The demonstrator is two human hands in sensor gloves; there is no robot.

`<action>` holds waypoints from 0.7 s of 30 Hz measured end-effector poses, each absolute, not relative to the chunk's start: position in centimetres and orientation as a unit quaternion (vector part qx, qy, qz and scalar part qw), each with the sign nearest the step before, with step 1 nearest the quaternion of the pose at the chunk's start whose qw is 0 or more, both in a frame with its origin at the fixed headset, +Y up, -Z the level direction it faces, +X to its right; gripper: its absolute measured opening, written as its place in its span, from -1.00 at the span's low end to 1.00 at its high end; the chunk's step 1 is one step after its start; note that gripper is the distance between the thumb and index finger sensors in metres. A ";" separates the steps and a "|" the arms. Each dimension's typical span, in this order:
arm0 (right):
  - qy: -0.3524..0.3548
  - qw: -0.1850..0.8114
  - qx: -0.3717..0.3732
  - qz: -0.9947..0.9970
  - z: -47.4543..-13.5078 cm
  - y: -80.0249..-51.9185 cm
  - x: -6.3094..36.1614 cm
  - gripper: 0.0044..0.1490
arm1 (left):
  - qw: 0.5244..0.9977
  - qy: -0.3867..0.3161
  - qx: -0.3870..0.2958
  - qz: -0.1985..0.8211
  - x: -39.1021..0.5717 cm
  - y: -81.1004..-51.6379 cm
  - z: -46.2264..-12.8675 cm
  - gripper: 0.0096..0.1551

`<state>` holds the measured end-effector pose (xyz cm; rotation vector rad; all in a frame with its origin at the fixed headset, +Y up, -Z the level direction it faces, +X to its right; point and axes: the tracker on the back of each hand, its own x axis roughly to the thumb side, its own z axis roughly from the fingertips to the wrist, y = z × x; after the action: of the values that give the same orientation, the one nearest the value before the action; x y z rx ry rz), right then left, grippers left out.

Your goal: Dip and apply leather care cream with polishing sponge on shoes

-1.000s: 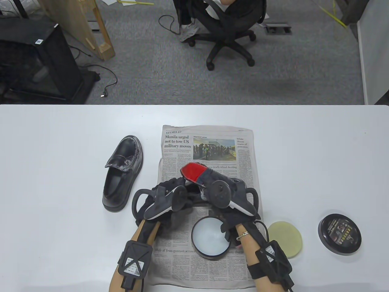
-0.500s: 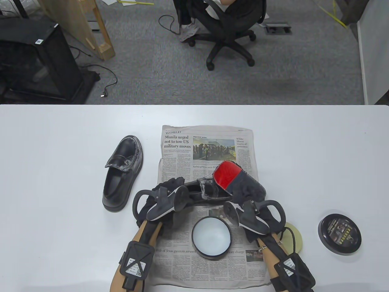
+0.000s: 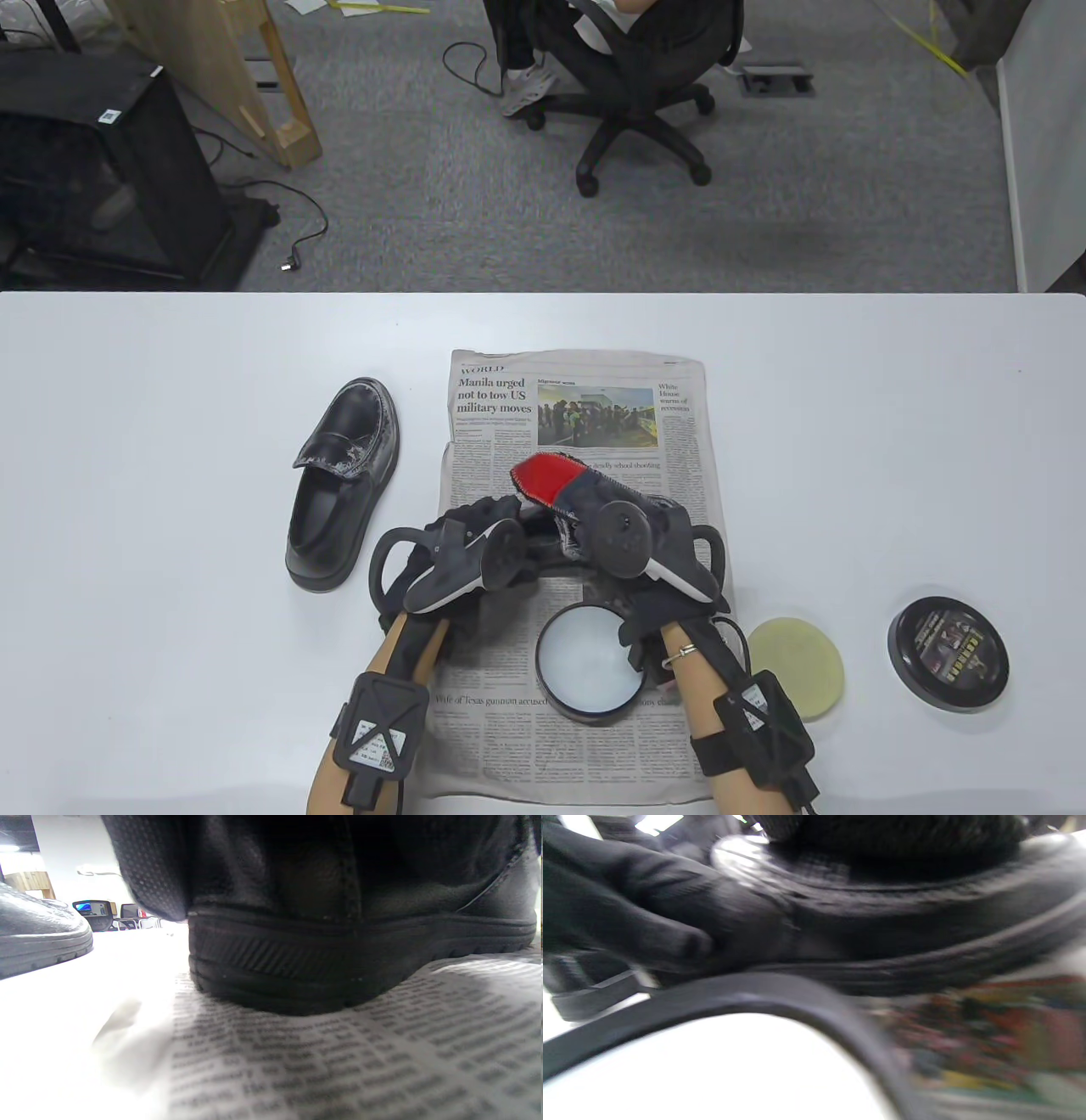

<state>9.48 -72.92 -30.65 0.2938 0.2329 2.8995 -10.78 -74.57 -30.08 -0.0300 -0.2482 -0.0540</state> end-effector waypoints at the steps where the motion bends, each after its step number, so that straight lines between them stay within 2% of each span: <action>1: 0.083 0.101 0.086 0.988 -30.9 -73.0 10.0 -0.37 | 0.992 -0.120 -0.013 -0.029 -10.8 -74.6 -30.1 0.05; 6: 0.041 -0.010 0.045 0.998 -30.0 -73.7 12.9 -0.39 | 0.993 -0.110 -0.009 -0.040 -10.7 -74.5 -30.0 0.04; 12: -0.008 -0.076 0.092 0.993 -26.5 -73.8 13.5 -0.37 | 0.993 -0.111 -0.009 -0.042 -10.6 -74.4 -30.1 0.04; 16: -0.017 0.009 0.163 0.987 -24.8 -72.9 11.2 -0.37 | 0.992 -0.119 -0.014 -0.037 -10.6 -74.5 -30.1 0.05; 19: -0.031 0.087 0.184 0.979 -25.2 -71.9 9.3 -0.38 | 0.992 -0.122 -0.016 -0.035 -10.7 -74.5 -30.1 0.06; 21: -0.031 0.094 0.183 0.978 -26.1 -71.4 8.6 -0.38 | 0.992 -0.124 -0.015 -0.032 -10.7 -74.6 -30.1 0.06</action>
<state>8.63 -71.41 -26.07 0.5414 -0.0911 2.9012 -10.69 -74.55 -30.11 -0.0307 -0.2484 -0.0650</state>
